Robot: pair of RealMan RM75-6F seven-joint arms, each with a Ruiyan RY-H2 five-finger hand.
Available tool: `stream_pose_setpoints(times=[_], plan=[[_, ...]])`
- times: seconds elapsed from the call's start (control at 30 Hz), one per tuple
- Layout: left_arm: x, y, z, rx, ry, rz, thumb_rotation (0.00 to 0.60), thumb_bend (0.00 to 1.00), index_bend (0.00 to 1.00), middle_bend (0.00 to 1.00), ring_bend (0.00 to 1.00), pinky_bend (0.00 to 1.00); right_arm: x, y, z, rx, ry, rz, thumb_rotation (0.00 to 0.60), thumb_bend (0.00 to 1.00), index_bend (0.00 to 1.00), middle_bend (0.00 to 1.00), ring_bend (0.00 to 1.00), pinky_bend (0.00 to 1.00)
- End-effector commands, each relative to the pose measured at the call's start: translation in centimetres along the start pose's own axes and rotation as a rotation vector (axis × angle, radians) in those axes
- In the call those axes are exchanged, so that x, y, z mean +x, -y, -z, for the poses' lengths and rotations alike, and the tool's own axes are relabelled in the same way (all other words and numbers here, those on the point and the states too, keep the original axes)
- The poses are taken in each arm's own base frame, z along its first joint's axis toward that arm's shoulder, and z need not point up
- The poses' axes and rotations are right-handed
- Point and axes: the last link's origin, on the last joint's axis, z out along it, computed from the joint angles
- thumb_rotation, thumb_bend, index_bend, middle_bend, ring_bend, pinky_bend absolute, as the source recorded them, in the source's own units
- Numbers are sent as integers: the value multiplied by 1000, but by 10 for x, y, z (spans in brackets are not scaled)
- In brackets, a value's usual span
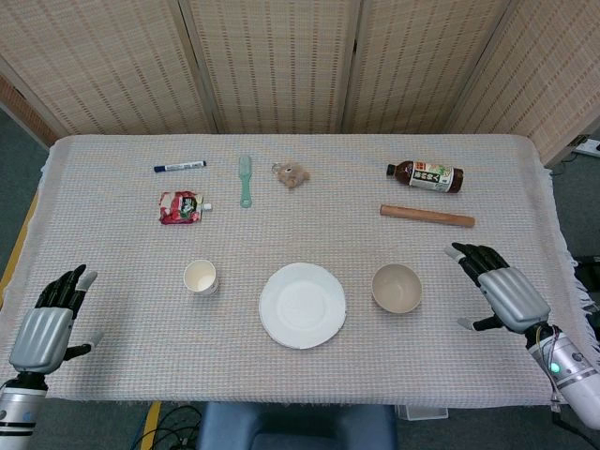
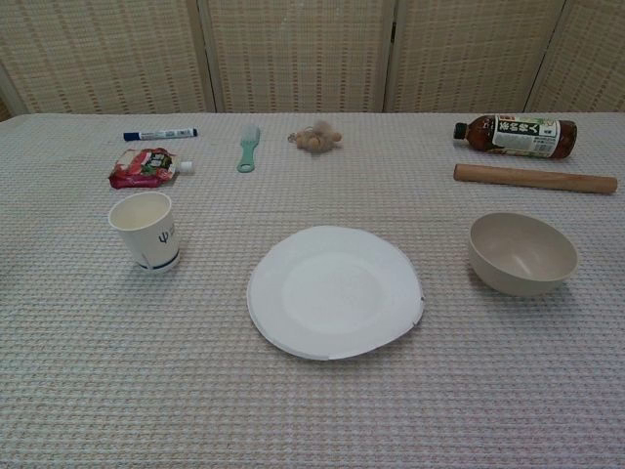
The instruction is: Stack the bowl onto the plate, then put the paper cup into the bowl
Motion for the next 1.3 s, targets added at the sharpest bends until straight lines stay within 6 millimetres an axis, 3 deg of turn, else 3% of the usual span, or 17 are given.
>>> stream_pose_setpoints(times=[0.03,0.33,0.73,1.3], plan=[[3,0,-1,-5,-7,-3,600,258,0,0,0,150,2,6,-25,0,99,-14,600,0,0,0,0,0],[6,3,0,22,7,-16,600,258,0,0,0,150,-10,11,-56,-4,177,-14,600,0,0,0,0,0],[5,8,-2,41,27,-14,600,258,0,0,0,150,-29,17,-83,6,230,-19,600,0,0,0,0,0],[11,18,3,57,14,-7,600,258,0,0,0,150,-47,35,-105,39,288,-21,600,0,0,0,0,0]])
